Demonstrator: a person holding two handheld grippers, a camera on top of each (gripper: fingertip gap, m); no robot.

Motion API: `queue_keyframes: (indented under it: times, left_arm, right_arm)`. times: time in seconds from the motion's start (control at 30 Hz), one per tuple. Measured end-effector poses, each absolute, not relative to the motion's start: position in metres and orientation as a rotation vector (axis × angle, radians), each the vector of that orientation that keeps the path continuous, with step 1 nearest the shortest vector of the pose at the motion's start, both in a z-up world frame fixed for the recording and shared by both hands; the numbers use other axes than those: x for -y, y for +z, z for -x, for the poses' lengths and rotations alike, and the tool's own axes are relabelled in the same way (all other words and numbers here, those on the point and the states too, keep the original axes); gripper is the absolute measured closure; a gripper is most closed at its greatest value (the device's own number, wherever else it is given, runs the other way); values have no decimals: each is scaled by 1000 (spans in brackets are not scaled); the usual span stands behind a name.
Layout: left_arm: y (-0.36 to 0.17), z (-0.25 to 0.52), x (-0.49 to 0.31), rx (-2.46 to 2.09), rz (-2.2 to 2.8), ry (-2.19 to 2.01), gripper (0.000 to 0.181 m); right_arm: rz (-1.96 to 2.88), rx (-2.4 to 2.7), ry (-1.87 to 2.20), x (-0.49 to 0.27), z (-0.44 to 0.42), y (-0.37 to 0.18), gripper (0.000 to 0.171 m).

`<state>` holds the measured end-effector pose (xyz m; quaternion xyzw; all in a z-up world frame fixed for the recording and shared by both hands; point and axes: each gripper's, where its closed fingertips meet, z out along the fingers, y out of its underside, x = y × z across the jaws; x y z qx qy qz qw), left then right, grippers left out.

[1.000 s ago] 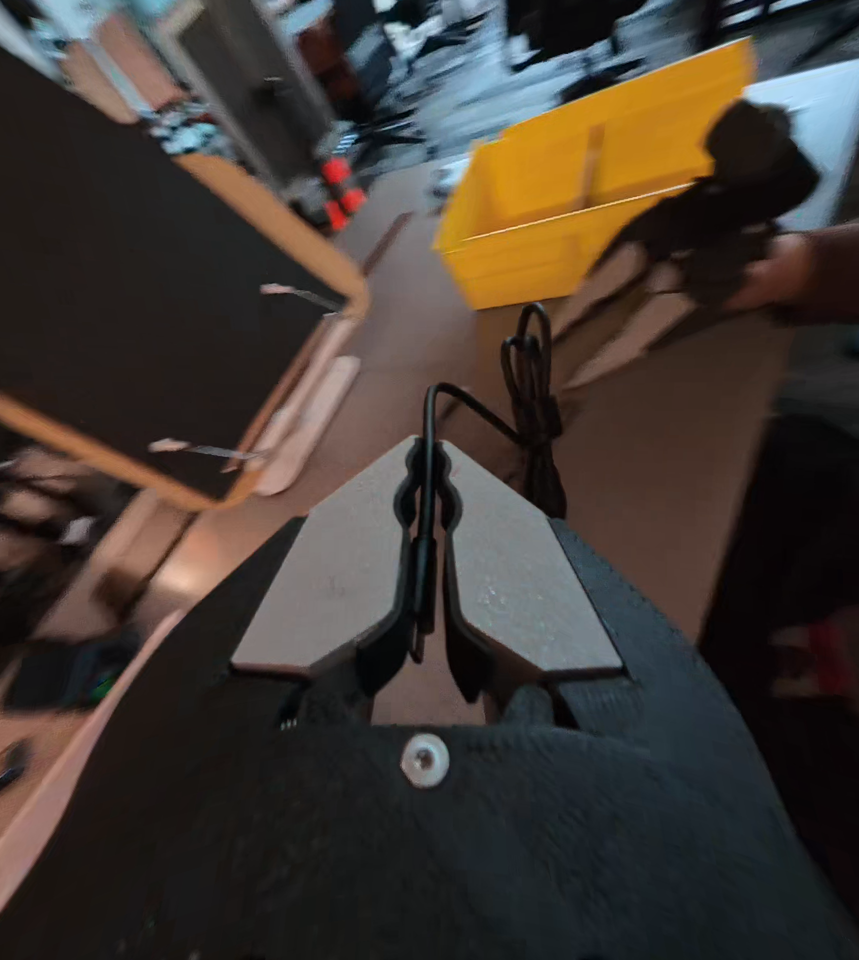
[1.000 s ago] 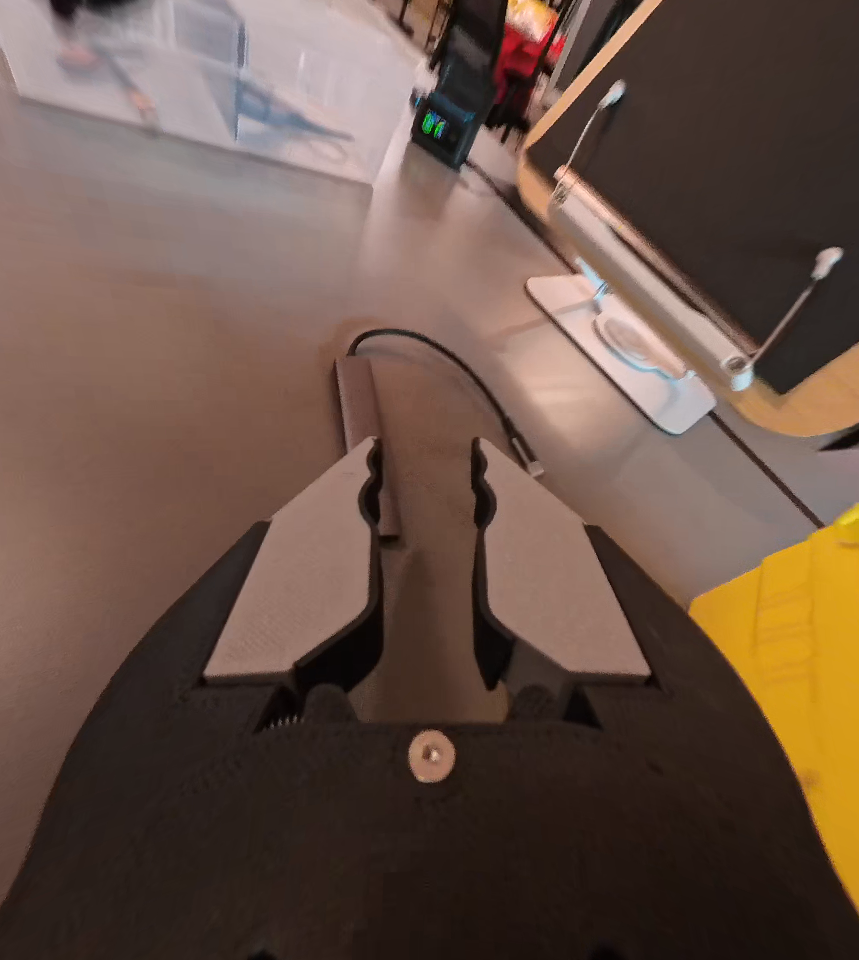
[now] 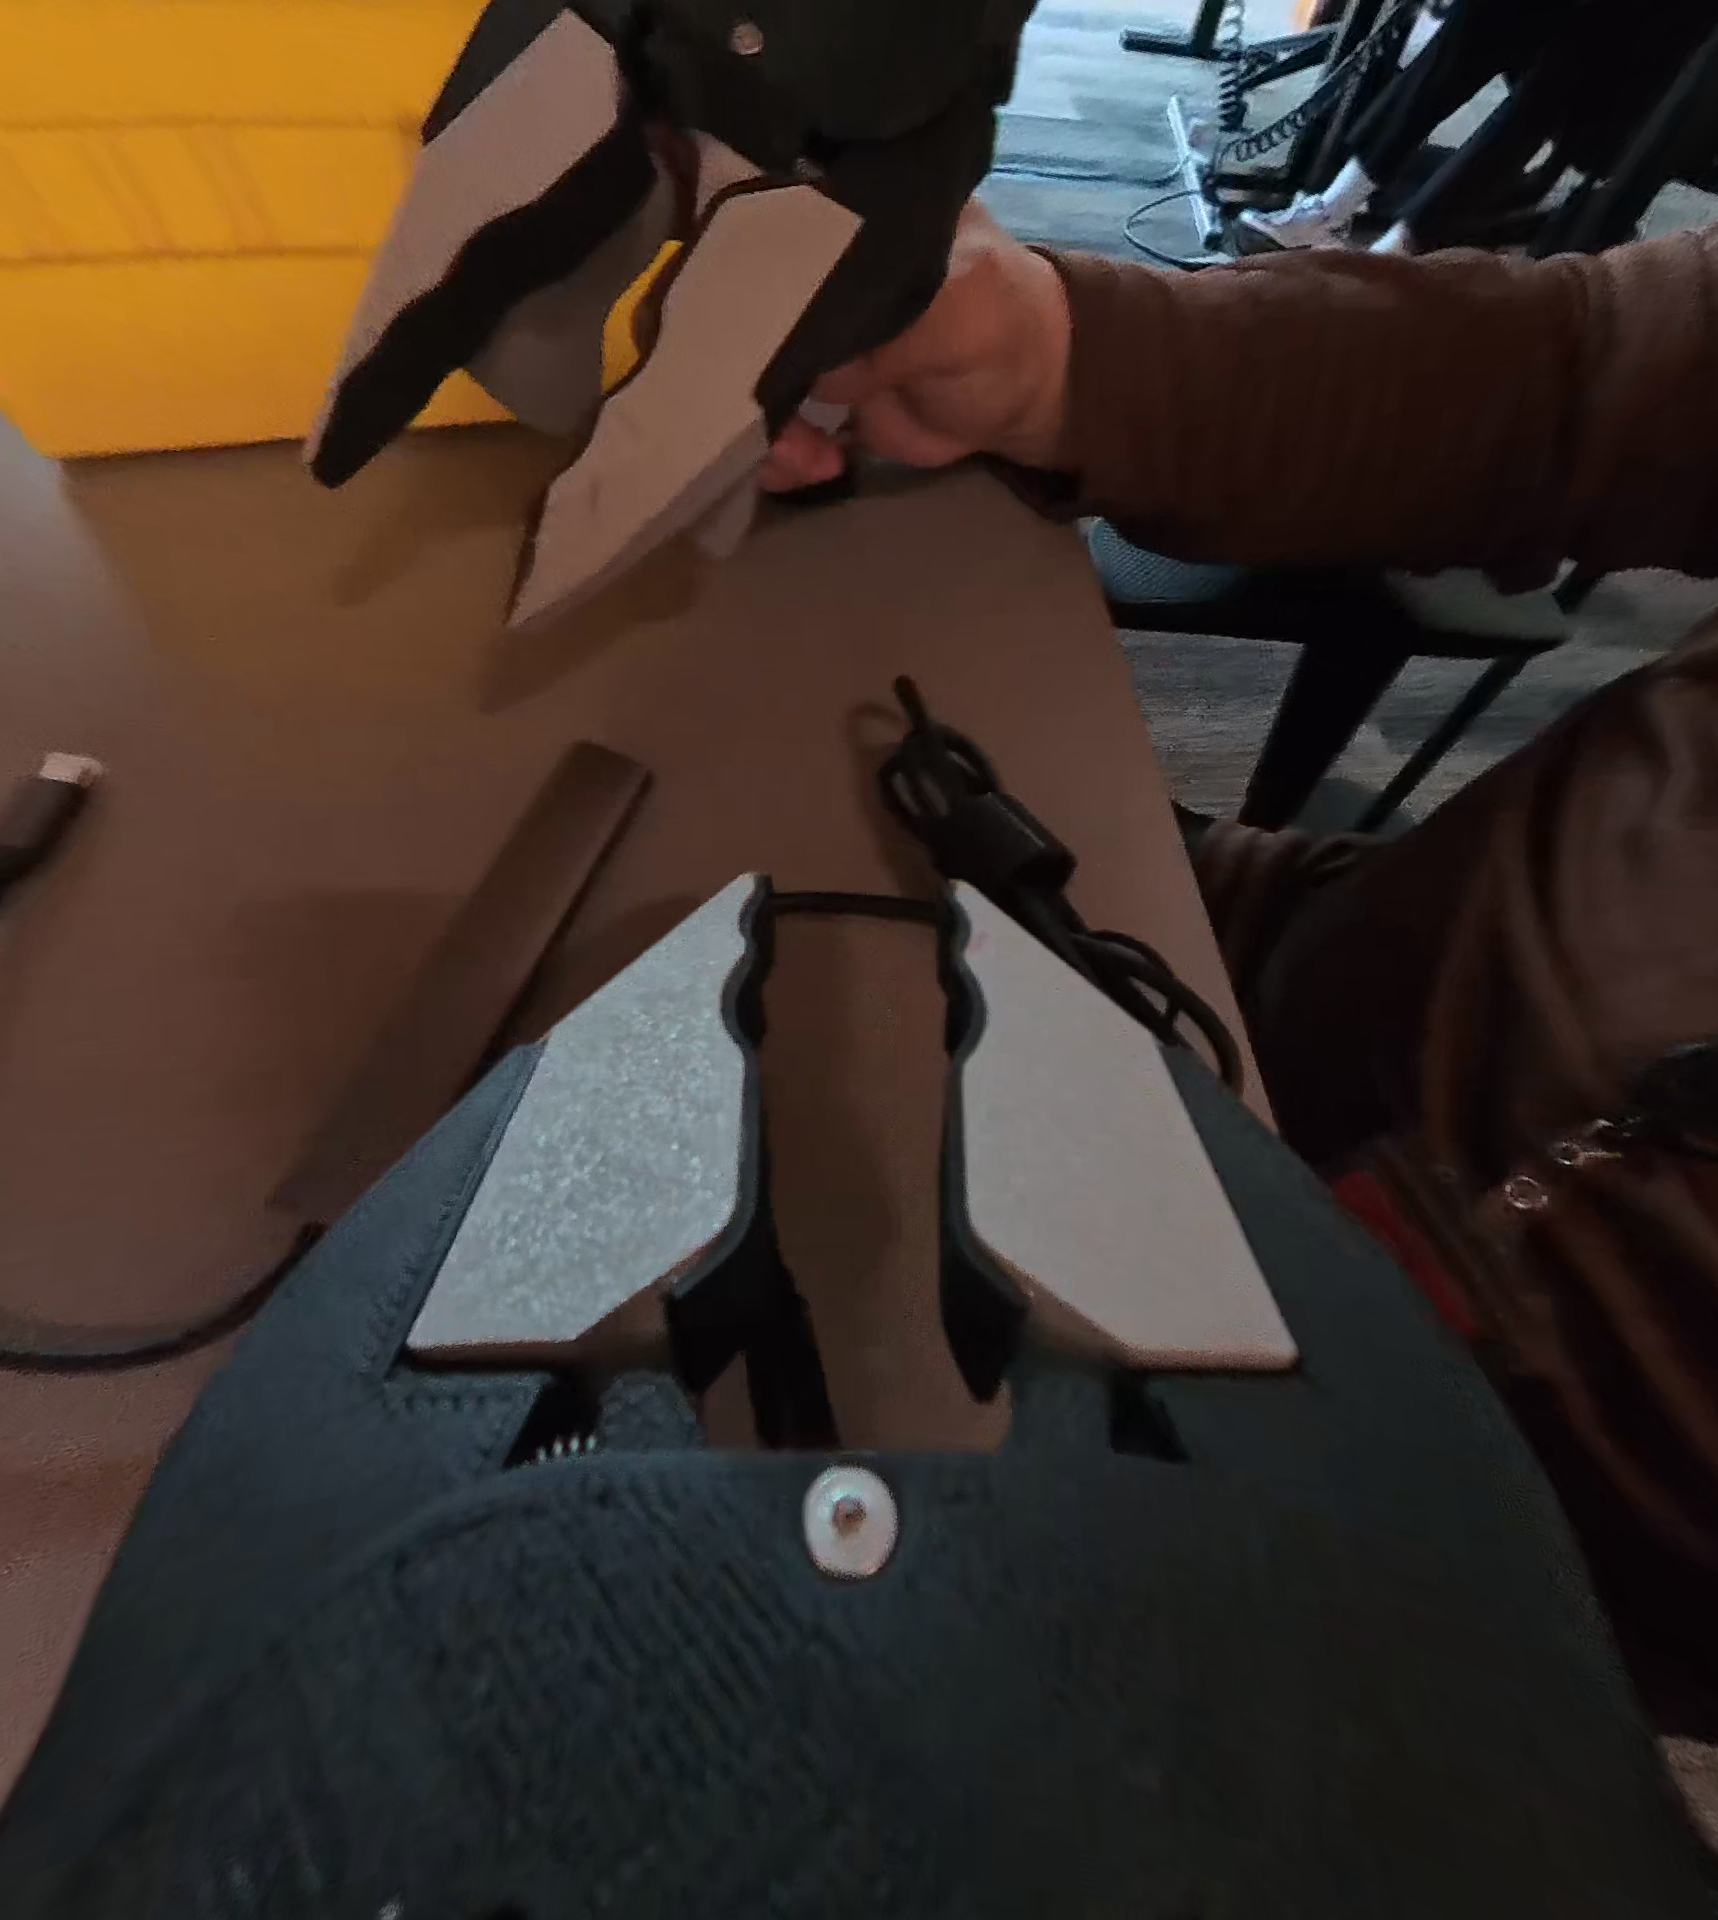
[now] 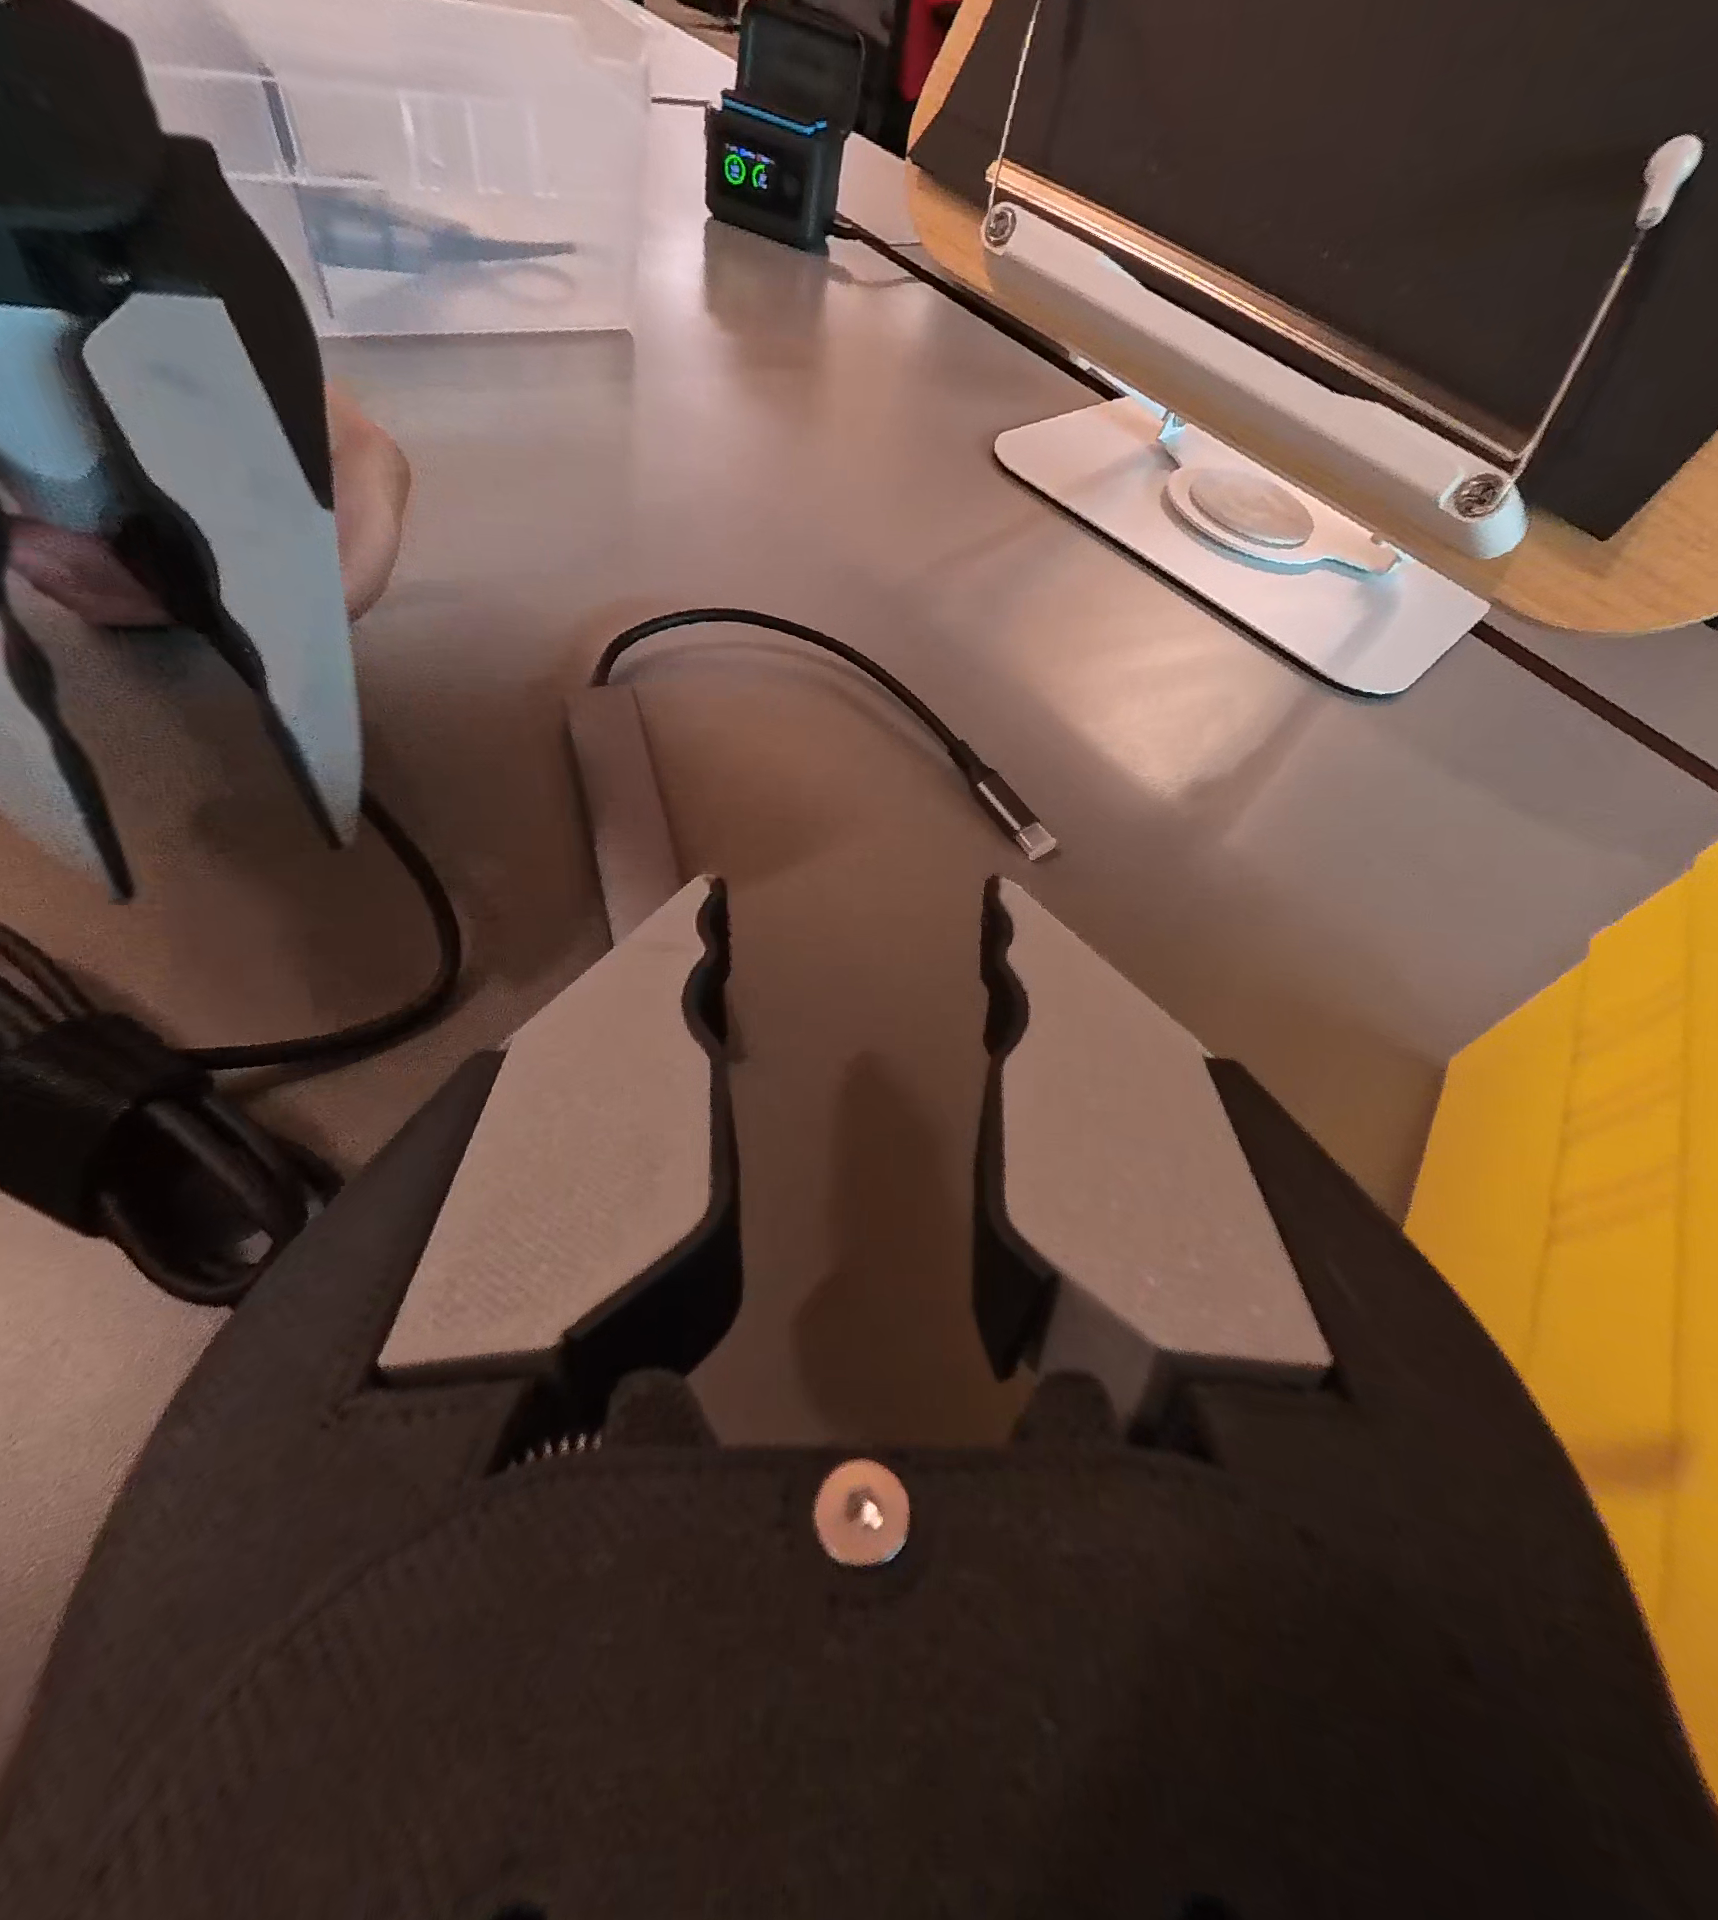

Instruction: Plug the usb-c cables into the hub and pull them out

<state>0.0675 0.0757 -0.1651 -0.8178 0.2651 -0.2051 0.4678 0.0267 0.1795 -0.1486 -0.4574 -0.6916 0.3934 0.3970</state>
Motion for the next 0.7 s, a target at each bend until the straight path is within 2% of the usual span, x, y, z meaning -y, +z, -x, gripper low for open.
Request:
queue_keyframes:
  times: [0.17, 0.47, 0.7]
  left_arm:
    - [-146, -39, -82, -549, 1914, -384, 151]
    - [-55, -33, -54, -369, 1425, -840, 155]
    - [-55, 5, -70, -198, 1411, -701, 160]
  right_arm:
    - [1147, 1798, 992, -175, -27, -153, 125]
    - [1143, 1877, 989, -168, -30, -162, 128]
    - [1141, 2026, 1044, -152, -38, -173, 129]
